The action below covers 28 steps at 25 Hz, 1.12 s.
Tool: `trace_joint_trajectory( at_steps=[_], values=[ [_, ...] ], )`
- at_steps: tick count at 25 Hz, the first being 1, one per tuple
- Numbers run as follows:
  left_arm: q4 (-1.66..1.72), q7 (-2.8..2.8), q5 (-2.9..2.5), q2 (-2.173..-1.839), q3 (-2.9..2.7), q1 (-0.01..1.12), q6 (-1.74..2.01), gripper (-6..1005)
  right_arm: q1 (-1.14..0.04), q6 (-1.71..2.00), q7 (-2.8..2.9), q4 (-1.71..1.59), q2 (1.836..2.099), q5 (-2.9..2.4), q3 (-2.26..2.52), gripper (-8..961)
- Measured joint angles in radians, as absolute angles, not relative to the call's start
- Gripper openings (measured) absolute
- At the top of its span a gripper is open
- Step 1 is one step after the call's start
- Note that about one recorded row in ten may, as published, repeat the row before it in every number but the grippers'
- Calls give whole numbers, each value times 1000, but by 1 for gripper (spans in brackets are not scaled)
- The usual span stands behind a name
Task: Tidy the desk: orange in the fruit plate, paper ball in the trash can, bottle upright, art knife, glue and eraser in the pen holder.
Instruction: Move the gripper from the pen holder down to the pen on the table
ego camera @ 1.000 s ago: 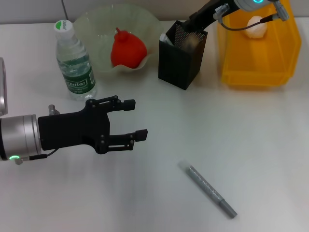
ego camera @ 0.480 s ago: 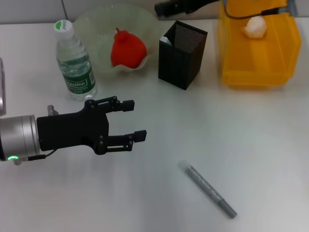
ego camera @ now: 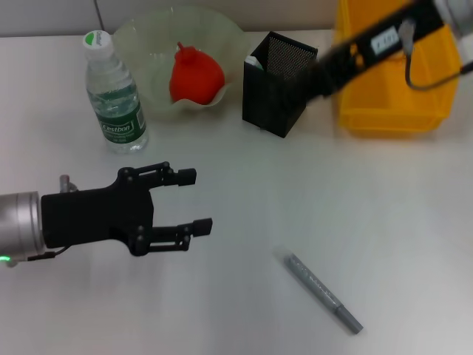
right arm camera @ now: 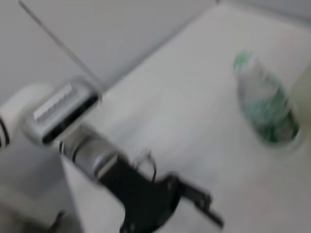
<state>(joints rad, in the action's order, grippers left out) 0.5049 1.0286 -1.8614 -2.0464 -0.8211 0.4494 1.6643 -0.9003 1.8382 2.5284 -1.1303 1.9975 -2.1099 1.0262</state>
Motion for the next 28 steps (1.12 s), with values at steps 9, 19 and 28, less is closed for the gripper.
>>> trace_joint_trajectory(
  at_steps=[9,19,28],
  values=[
    [507,1000,-1883,-2039,-823,410,1710,802,-1026,1880,2584,-942,2063,-2399,1133,651],
    [506,1000,-1889,-2040,-820,394,1711,802,-1048,1768,2694,-909,2089,-2457,1425,650],
    [506,1000,-1888,-2039,-821,394,1707,802,-1038,1701,2699,-879,2092,-2440,1636,649]
  ],
)
